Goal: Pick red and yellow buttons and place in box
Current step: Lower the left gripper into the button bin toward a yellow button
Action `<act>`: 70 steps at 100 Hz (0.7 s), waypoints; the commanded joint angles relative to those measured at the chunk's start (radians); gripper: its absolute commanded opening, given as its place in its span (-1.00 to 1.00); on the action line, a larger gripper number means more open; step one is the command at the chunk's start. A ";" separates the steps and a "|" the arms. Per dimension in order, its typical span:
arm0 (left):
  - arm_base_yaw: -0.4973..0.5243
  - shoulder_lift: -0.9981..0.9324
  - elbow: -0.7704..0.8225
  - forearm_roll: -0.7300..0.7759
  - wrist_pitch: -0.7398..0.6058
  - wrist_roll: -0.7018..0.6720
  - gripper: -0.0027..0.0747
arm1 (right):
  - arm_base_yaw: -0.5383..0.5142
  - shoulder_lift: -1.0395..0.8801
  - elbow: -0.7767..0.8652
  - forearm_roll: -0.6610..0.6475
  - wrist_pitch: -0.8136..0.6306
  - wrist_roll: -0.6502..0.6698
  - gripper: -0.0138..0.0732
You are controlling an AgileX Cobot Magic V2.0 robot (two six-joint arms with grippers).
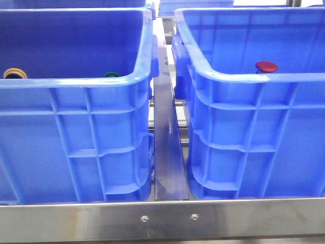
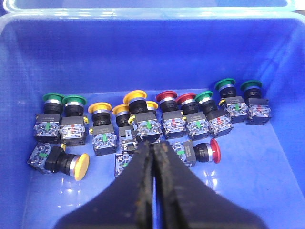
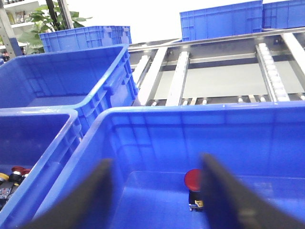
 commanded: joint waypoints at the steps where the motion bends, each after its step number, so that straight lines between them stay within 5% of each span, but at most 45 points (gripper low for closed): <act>1: 0.004 -0.004 -0.028 0.004 -0.069 -0.008 -0.98 | -0.002 -0.006 -0.027 -0.004 -0.018 -0.009 -0.37; 10: 0.004 -0.004 -0.028 0.004 -0.069 -0.008 -0.98 | -0.002 -0.006 -0.027 -0.004 -0.018 -0.008 -0.86; 22: 0.004 -0.004 -0.028 0.004 -0.069 -0.008 -0.91 | -0.002 -0.006 -0.027 -0.002 -0.018 -0.008 -0.84; 29: 0.004 -0.004 -0.028 0.004 -0.069 -0.008 -0.69 | -0.002 -0.006 -0.027 -0.002 -0.018 -0.008 -0.84; 51: 0.004 0.035 -0.036 0.004 -0.071 -0.008 0.49 | -0.002 -0.006 -0.027 -0.002 -0.018 -0.008 -0.84; 70: 0.004 0.172 -0.107 0.004 -0.047 -0.008 0.53 | -0.002 -0.006 -0.027 -0.002 -0.018 -0.008 -0.84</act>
